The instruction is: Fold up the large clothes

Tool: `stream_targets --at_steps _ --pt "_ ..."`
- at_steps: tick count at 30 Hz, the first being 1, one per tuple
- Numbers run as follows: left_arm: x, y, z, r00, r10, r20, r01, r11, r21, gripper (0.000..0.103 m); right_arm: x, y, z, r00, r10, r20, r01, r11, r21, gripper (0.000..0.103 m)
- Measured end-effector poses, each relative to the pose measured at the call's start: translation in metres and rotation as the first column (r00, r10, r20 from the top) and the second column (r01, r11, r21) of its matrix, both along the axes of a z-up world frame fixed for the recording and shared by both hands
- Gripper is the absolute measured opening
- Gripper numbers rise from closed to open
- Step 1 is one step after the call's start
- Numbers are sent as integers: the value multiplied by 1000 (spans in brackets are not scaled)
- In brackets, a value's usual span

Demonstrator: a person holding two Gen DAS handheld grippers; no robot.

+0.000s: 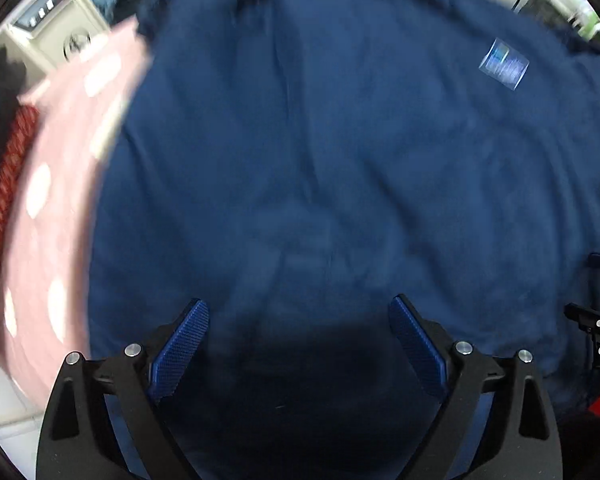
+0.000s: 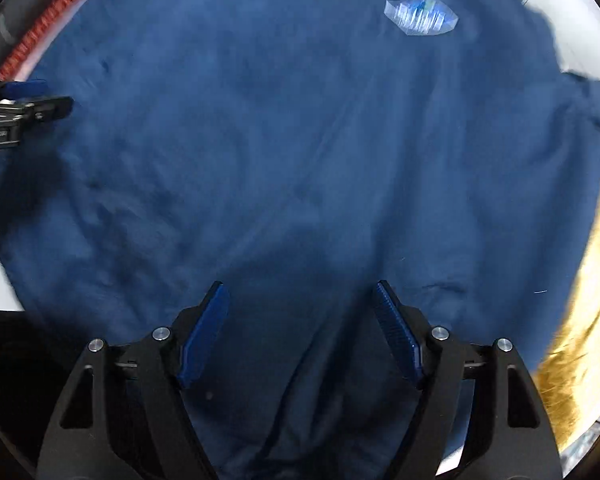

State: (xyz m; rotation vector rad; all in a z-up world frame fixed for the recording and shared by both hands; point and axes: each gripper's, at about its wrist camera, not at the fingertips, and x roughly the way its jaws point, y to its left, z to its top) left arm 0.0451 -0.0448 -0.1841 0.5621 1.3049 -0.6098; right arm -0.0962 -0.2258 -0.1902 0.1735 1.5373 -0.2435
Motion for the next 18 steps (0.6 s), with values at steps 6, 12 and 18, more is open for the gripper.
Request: stream_targets --at_steps 6,12,18 --pt "2 1 -28 998 25 -50 -23 999 31 98 10 2 -20 999 40 -34 -42 999 -32 98" --pt "7 -9 -33 994 105 -37 -102 991 82 99 19 -4 -28 998 35 -61 -38 999 -36 99" --pt "19 -29 -14 988 149 -25 -145 981 127 97 65 -49 5 998 -69 -4 69 996 58 98"
